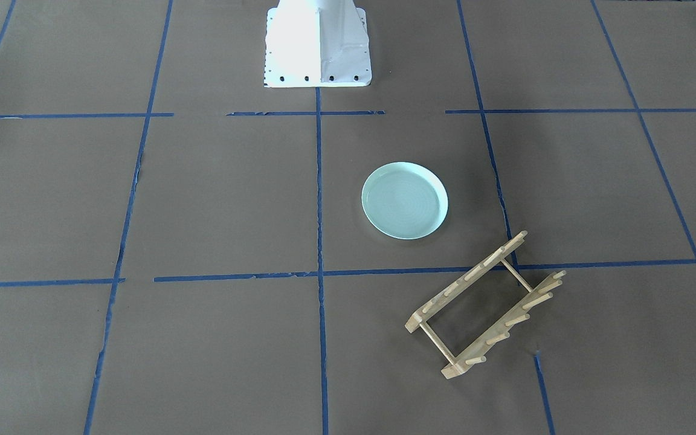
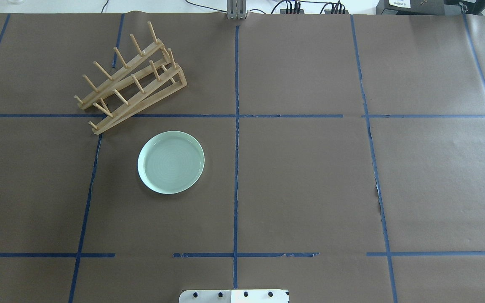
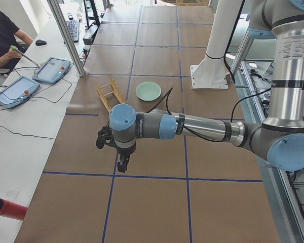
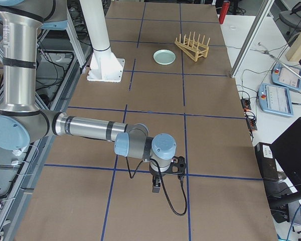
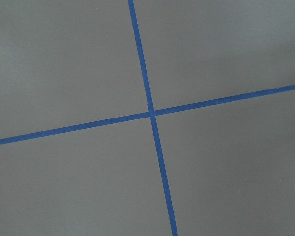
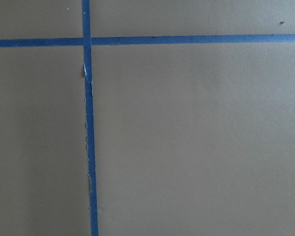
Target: Place plate on rack
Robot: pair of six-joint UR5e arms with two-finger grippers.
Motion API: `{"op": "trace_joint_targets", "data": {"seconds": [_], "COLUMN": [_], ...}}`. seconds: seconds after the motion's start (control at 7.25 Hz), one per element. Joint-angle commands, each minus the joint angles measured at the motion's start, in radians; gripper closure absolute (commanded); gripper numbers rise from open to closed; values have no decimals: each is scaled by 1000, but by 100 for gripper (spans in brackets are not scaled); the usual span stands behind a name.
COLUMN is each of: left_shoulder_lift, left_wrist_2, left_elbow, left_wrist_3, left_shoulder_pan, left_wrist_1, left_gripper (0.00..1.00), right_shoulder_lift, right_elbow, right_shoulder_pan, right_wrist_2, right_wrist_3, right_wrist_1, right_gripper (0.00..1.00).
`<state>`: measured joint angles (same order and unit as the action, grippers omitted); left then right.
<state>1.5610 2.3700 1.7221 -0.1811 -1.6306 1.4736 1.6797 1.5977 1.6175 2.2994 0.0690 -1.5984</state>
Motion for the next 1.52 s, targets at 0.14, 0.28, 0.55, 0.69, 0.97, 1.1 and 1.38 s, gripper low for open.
{"op": "trace_joint_targets", "data": {"seconds": [0.14, 0.28, 0.55, 0.69, 0.97, 1.1, 1.38], "left_shoulder_lift": [-1, -2, -25, -74, -81, -76, -28], "left_wrist_2": [0, 11, 12, 17, 64, 74, 52], "left_elbow": [7, 19, 34, 40, 46, 83, 216], "left_wrist_3": [8, 9, 8, 2, 32, 166, 576], "left_shoulder_pan": [2, -2, -5, -5, 8, 47, 261], "left_wrist_1": [-24, -24, -3, 25, 148, 155, 163], "left_gripper": [0, 0, 0, 0, 0, 0, 0], "right_shoulder_lift": [0, 1, 0, 0, 0, 0, 0], "right_elbow": [1, 1, 1, -1, -1, 1, 1], "right_shoulder_pan": [1, -1, -1, -1, 1, -1, 1], "right_wrist_2": [0, 0, 0, 0, 0, 0, 0], "right_wrist_3": [0, 0, 0, 0, 0, 0, 0], "right_wrist_1": [0, 0, 0, 0, 0, 0, 0], "right_gripper": [0, 0, 0, 0, 0, 0, 0]}}
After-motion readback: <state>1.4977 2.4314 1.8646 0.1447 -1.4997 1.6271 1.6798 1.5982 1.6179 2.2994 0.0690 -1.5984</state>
